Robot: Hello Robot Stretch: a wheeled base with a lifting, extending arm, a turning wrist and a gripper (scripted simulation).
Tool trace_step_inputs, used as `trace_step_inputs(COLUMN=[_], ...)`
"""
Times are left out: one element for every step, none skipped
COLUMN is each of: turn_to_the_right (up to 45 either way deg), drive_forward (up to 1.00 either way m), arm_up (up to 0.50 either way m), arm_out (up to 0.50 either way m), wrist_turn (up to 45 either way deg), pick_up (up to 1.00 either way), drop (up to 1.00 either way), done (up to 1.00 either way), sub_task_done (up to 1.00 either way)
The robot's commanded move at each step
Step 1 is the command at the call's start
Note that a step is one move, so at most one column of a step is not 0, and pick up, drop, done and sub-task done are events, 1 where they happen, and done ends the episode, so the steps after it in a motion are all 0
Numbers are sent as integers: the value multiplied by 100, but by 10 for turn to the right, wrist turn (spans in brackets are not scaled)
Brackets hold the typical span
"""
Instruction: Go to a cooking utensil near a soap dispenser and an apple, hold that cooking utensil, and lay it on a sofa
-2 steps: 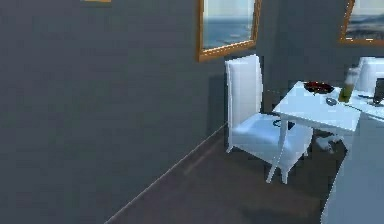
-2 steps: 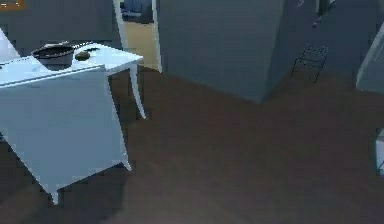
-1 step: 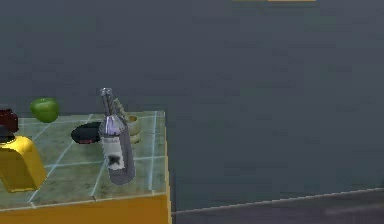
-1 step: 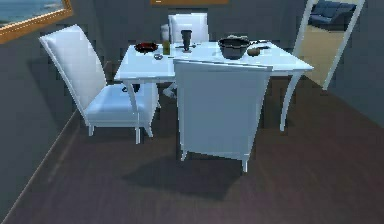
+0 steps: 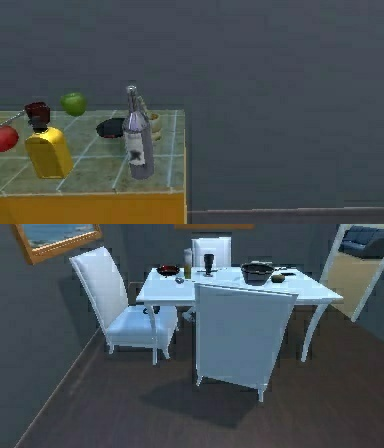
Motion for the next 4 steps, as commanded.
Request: trace_step_inputs(turn_to_the_right=[0, -450, -450, -210], drive_forward=[15, 0, 0, 0], arm_up=[0, 0, 0, 0], arm_out=[0, 0, 0, 0], wrist_turn=[0, 0, 0, 0], pick_up=[0, 0, 0, 0], drop=[0, 0, 0, 0], done=[0, 0, 0, 0], sub_task_done=[0, 0, 0, 0])
